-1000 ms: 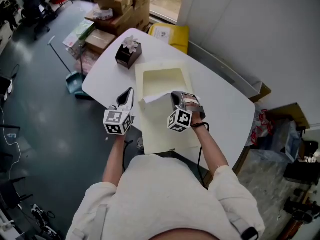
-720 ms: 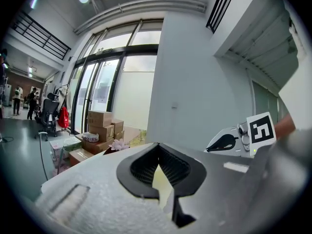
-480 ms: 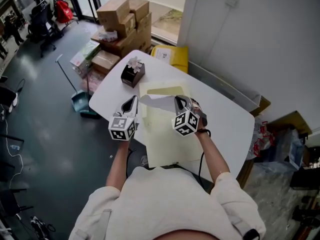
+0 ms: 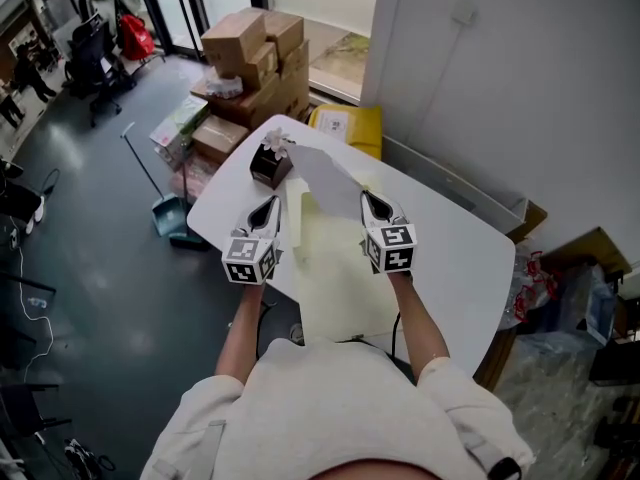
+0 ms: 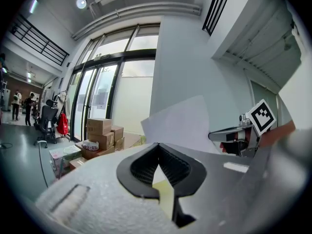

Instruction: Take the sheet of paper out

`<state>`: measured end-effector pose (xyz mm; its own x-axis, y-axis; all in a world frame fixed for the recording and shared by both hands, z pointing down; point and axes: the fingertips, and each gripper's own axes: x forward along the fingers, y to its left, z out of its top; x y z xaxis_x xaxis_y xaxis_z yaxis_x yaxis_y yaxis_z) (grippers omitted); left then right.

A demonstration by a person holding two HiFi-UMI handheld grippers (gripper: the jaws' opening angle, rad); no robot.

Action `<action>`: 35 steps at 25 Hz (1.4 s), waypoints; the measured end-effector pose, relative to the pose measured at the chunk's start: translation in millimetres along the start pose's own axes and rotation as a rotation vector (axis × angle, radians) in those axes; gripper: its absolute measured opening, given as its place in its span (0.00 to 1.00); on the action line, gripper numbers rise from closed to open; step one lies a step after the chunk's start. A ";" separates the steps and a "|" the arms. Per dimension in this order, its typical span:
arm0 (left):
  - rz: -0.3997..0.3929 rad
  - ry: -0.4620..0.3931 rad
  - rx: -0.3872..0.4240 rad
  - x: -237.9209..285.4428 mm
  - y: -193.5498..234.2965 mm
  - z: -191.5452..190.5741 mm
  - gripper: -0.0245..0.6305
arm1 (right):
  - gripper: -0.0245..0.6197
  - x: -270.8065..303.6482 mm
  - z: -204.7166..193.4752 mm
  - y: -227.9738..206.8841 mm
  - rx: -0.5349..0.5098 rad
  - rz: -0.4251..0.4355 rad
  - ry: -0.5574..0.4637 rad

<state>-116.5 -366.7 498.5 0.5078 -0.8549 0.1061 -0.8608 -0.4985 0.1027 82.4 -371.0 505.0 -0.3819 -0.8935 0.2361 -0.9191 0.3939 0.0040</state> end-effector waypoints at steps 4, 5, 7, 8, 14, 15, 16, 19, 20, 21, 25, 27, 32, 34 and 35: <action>0.000 0.001 -0.001 2.6 2.6 0.1 0.04 | 0.04 -6.8 3.3 -11.9 0.099 -0.026 -0.077; 0.002 0.001 -0.003 3.2 3.2 -0.1 0.04 | 0.04 -8.5 2.3 -14.6 0.109 -0.033 -0.086; 0.004 -0.001 -0.007 4.5 3.6 0.1 0.04 | 0.04 -11.8 -1.1 -19.8 0.120 -0.047 -0.093; 0.004 -0.002 -0.010 5.2 3.7 0.5 0.04 | 0.04 -13.1 -3.7 -22.3 0.124 -0.054 -0.092; -0.002 -0.006 -0.006 10.5 5.2 2.4 0.04 | 0.04 -15.2 -12.2 -35.9 0.148 -0.091 -0.082; -0.002 -0.005 -0.005 10.8 5.8 2.6 0.04 | 0.04 -15.0 -12.3 -36.3 0.147 -0.094 -0.080; -0.002 -0.004 -0.005 11.1 6.0 2.5 0.04 | 0.04 -15.0 -12.3 -36.7 0.146 -0.096 -0.080; -0.004 -0.004 -0.005 12.7 4.9 1.5 0.04 | 0.04 -15.5 -12.2 -37.9 0.142 -0.098 -0.081; -0.005 -0.004 -0.004 13.5 4.6 1.6 0.04 | 0.04 -15.2 -11.6 -38.3 0.136 -0.098 -0.081; -0.006 -0.005 -0.001 14.5 4.5 2.0 0.04 | 0.04 -14.6 -10.7 -38.8 0.131 -0.099 -0.080; -0.009 -0.002 0.001 16.4 3.3 2.3 0.04 | 0.04 -14.9 -10.6 -41.0 0.126 -0.106 -0.075; -0.009 -0.002 -0.004 16.3 2.7 2.4 0.04 | 0.04 -14.9 -10.8 -40.6 0.122 -0.106 -0.072; -0.011 -0.002 -0.005 19.4 1.1 1.1 0.04 | 0.04 -12.2 -11.4 -40.0 0.113 -0.105 -0.068; -0.011 0.000 -0.004 20.3 1.7 0.6 0.04 | 0.04 -11.3 -11.7 -40.3 0.112 -0.106 -0.066; -0.011 0.001 -0.003 20.7 2.2 0.1 0.04 | 0.04 -10.8 -12.0 -40.4 0.112 -0.107 -0.064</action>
<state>-108.0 -385.5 500.8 0.5171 -0.8493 0.1065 -0.8551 -0.5073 0.1072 124.8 -374.7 514.0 -0.2837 -0.9424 0.1773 -0.9584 0.2728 -0.0836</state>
